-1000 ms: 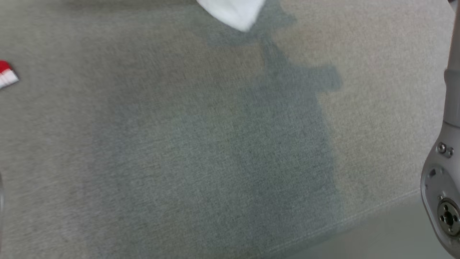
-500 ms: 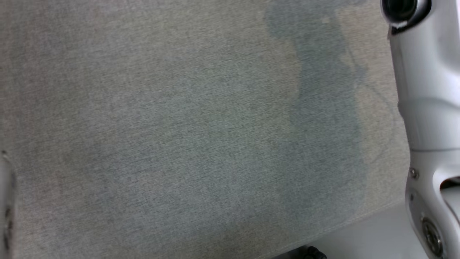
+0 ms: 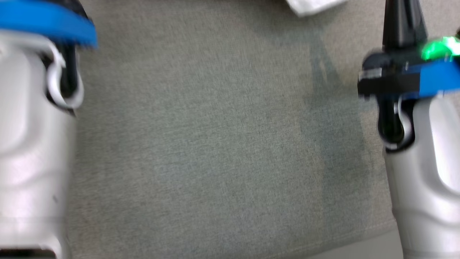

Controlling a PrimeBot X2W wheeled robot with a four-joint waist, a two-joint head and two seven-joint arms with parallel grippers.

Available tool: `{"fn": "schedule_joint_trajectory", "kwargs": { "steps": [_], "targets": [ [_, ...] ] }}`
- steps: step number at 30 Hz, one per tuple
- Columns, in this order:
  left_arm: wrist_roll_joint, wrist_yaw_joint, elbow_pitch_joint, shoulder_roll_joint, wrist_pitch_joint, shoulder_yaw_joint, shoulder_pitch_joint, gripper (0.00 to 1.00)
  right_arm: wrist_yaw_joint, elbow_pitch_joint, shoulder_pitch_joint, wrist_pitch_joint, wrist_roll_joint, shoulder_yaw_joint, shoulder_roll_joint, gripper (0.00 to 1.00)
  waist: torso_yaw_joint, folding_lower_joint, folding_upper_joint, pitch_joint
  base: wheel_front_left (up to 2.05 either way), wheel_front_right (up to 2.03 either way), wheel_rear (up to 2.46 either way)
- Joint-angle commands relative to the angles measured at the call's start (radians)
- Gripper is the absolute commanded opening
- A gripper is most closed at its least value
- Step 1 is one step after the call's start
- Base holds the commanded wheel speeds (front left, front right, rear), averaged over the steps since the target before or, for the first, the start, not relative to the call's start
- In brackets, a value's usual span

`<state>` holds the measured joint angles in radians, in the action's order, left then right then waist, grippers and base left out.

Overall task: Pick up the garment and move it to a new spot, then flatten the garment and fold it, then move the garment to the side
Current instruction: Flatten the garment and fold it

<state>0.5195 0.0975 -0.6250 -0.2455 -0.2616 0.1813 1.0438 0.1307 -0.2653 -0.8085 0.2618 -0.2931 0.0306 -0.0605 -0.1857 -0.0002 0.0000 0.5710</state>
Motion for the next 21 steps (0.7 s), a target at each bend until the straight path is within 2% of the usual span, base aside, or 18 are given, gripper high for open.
{"fn": "schedule_joint_trajectory", "kwargs": {
  "steps": [1, 6, 10, 13, 21],
  "targets": [
    [-0.007, -0.005, 0.055, 0.017, -0.004, -0.012, -0.102, 0.00, 0.000, 0.030, 0.092, 0.004, -0.015, 0.000, -0.017, 0.00, 0.003, 0.0002, 0.0000, -0.041, 0.00, 0.00, 0.00],
    [0.000, -0.004, 0.187, 0.071, -0.005, -0.052, -0.366, 0.00, 0.000, 0.098, 0.325, 0.004, -0.058, 0.013, -0.038, 0.00, 0.023, 0.0002, 0.0000, -0.153, 0.00, 0.00, 0.00],
    [0.034, 0.001, 0.240, 0.120, -0.005, -0.071, -0.557, 0.00, 0.000, 0.163, 0.504, -0.016, -0.095, 0.020, -0.044, 0.00, 0.029, 0.0002, 0.0000, -0.246, 0.00, 0.00, 0.00],
    [0.040, -0.001, 0.287, 0.137, -0.005, -0.081, -0.683, 0.00, 0.000, 0.225, 0.635, -0.047, -0.109, 0.010, -0.043, 0.00, 0.030, 0.0002, 0.0000, -0.311, 0.00, 0.00, 0.00],
    [0.029, -0.043, 0.443, 0.164, -0.004, -0.088, -0.990, 0.00, 0.000, 0.428, 0.937, -0.159, -0.101, -0.057, -0.012, 0.00, 0.035, 0.0002, 0.0000, -0.436, 0.00, 0.00, 0.00]
  ]
}}
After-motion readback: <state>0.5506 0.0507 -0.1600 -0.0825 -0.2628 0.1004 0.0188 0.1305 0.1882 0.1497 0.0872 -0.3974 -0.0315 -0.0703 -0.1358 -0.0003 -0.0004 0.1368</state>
